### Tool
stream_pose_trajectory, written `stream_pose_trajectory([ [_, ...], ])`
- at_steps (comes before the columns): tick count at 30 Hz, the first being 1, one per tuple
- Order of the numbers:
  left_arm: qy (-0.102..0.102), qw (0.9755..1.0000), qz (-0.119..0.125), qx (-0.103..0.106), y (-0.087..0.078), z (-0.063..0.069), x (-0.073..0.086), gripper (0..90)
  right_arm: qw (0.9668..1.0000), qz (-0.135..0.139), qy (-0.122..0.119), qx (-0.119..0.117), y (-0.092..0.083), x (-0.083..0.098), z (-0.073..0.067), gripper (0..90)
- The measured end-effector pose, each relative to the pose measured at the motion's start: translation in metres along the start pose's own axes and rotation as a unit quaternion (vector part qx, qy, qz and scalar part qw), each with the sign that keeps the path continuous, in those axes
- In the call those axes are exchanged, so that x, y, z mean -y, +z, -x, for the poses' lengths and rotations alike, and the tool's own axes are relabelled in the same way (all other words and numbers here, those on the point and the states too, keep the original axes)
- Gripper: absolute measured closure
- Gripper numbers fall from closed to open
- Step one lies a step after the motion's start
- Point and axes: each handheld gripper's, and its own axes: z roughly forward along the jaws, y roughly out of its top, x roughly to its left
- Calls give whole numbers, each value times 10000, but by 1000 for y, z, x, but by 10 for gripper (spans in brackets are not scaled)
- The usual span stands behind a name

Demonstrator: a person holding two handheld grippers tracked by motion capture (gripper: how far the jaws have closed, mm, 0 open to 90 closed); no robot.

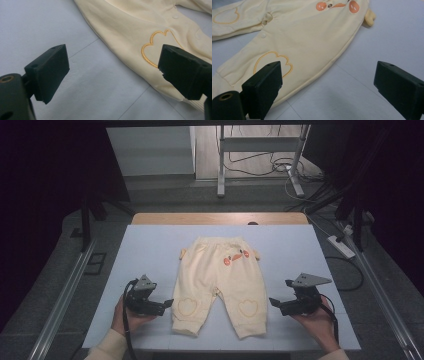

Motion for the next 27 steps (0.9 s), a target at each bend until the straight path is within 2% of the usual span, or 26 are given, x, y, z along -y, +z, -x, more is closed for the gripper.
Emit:
stream_pose_trajectory([
  [17, 17, 10000, -34, 23, 1, -2, 1, 96, 9999, -151, -34, 22, 4, 0, -3, 82],
  [20, 15, 10000, -12, 22, 1, -2, 0, 96, 9996, -238, -134, 26, 3, -2, -3, 85],
  [24, 35, 10000, -31, 27, 1, -2, -1, 96, 9987, -318, -404, 53, 3, -3, -7, 85],
  [27, 35, 10000, -24, 23, 1, -2, -1, 95, 9988, -426, -250, -12, 3, -6, -7, 85],
])
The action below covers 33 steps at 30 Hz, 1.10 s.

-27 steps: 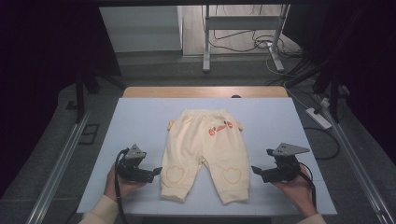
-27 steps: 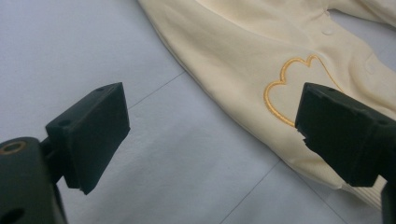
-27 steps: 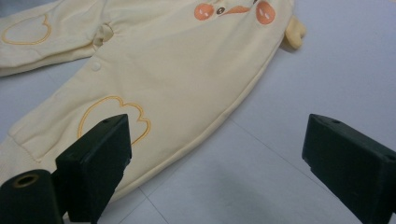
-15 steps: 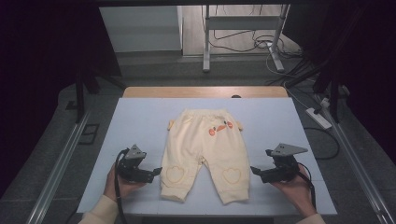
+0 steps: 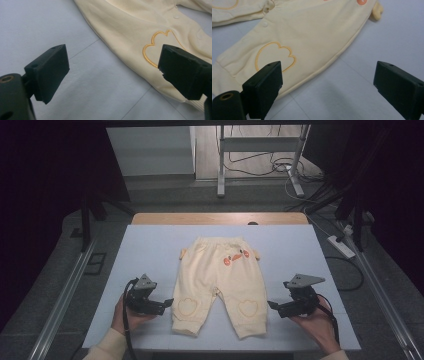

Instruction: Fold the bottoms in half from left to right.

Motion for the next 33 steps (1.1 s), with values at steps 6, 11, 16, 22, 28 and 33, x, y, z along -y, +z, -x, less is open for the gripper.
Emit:
stream_pose_trajectory([
  [6, -35, 10000, 22, -19, 0, -2, 0, 95, 9999, 100, 87, 38, -2, -4, -2, 85],
  [11, -64, 10000, 33, -14, 0, -4, -1, 95, 9996, 211, 177, -95, -3, -7, -4, 90],
  [16, -49, 10000, 24, -7, 1, -4, -2, 96, 9993, 261, 175, -222, 1, -11, -8, 90],
  [22, -58, 10000, 34, -3, 1, -5, -3, 96, 9991, 276, 100, -297, 8, -18, -15, 91],
  [28, -67, 10000, 30, 10, 2, -6, -3, 96, 9988, 297, 49, -387, 14, -25, -21, 91],
  [33, -74, 10000, 32, 15, 2, -7, -4, 96, 9986, 282, -10, -453, 19, -30, -26, 91],
])
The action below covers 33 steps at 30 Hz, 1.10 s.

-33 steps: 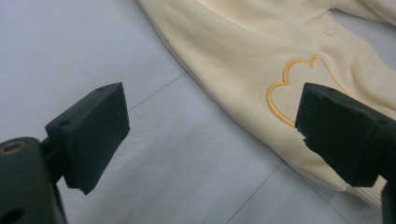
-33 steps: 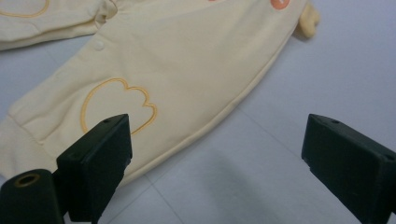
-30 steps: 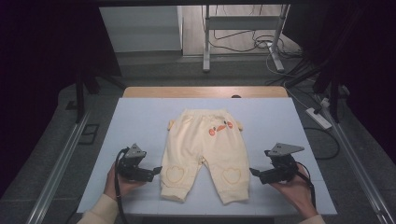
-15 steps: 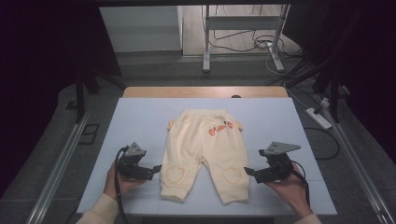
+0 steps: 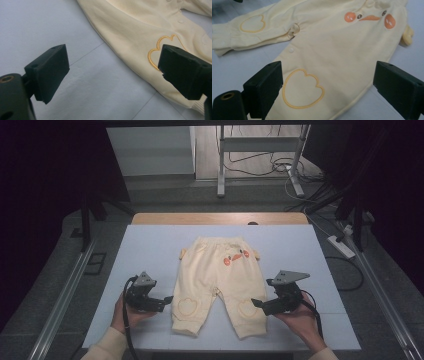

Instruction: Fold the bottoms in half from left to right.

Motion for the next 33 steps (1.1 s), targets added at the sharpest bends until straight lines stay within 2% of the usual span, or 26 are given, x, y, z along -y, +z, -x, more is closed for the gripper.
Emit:
stream_pose_trajectory([
  [8, 9, 10000, -17, -8, 1, 1, -1, 97, 9999, 35, -86, -138, 10, -8, -8, 90],
  [25, 3, 10000, -13, -10, 2, 0, -1, 99, 9994, 170, -214, -207, 20, -21, -23, 71],
  [33, 2, 10000, -18, -24, 2, -2, -2, 99, 9993, 116, -253, -236, 27, -27, -30, 72],
])
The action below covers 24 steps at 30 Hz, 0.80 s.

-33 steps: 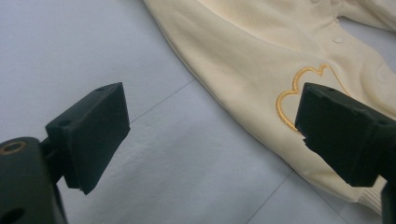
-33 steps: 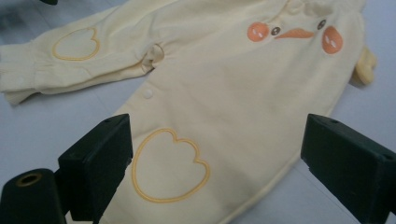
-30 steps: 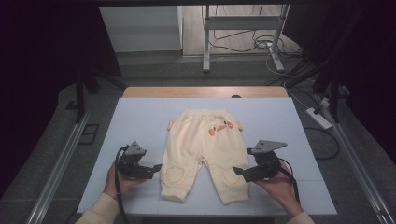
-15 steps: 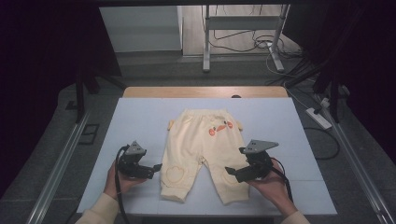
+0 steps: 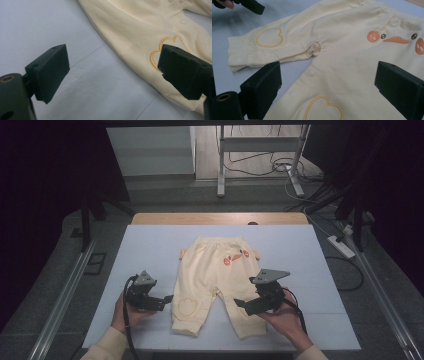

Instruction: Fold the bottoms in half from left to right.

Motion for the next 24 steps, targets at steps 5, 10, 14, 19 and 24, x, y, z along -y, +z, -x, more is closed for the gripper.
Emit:
stream_pose_trajectory([
  [5, 13, 10000, -3, -3, 1, 0, 0, 99, 10000, -5, -9, -52, 4, -3, -4, 73],
  [10, -2, 10000, -1, -10, 1, 0, 0, 99, 9999, -62, -81, -134, 10, -6, -9, 73],
  [14, -17, 10000, 7, -14, 1, 0, 0, 99, 9997, -100, -119, -196, 15, -7, -13, 74],
  [19, -10, 10000, 12, -22, 0, -1, 0, 100, 9993, -177, -199, -272, 22, -9, -20, 76],
  [24, -21, 10000, 8, -30, 0, -1, 0, 100, 9986, -252, -262, -374, 31, -12, -27, 78],
])
